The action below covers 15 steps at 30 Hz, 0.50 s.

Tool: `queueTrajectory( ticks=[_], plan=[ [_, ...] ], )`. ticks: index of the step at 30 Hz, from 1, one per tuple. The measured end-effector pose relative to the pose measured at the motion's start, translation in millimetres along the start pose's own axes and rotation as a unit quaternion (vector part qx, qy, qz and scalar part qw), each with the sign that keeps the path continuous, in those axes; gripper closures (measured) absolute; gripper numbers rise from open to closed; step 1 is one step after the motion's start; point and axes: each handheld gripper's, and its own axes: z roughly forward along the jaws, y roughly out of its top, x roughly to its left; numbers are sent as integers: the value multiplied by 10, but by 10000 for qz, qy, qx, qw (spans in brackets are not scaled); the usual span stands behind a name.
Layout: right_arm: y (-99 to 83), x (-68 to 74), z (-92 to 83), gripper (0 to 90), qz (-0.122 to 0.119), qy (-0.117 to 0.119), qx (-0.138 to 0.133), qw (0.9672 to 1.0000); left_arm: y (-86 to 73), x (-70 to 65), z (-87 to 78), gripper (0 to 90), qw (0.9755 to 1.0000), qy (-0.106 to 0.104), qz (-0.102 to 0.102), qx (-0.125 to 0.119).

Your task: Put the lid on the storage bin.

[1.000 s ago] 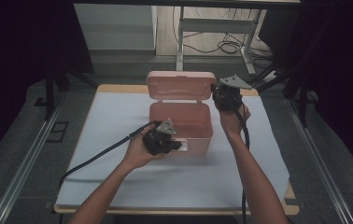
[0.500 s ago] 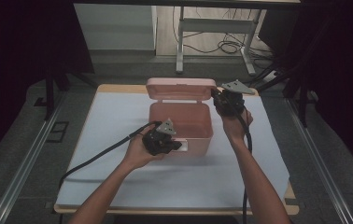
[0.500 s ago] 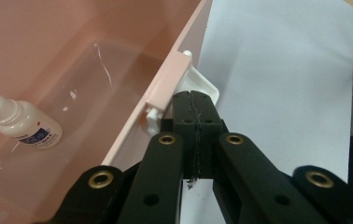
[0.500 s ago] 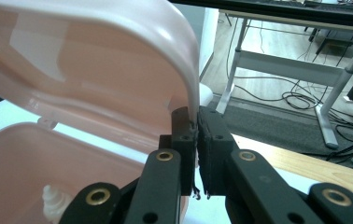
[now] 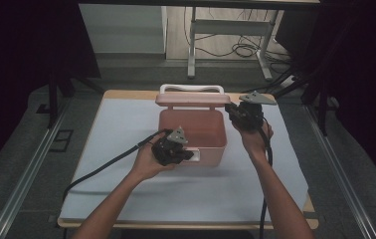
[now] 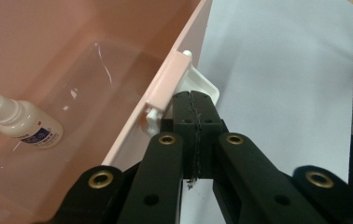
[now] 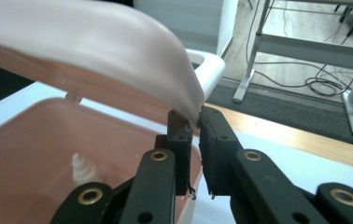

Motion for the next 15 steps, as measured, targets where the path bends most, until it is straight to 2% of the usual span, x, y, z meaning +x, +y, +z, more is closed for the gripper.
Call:
queueTrajectory(
  ticks=[10, 11, 15],
  plan=[
    [-97, 6, -103, 771, -139, 306, 378, 9987, 2, -4, 0, 900, 10000, 20, 3, 8],
    [-137, -3, -126, 764, -180, 403, 494, 9978, 3, -2, 0, 900, 10000, 18, 12, 7],
    [-193, -8, -141, 756, -245, 504, 640, 9964, 3, -3, 0, 900, 10000, 21, 13, 6]
  ],
)
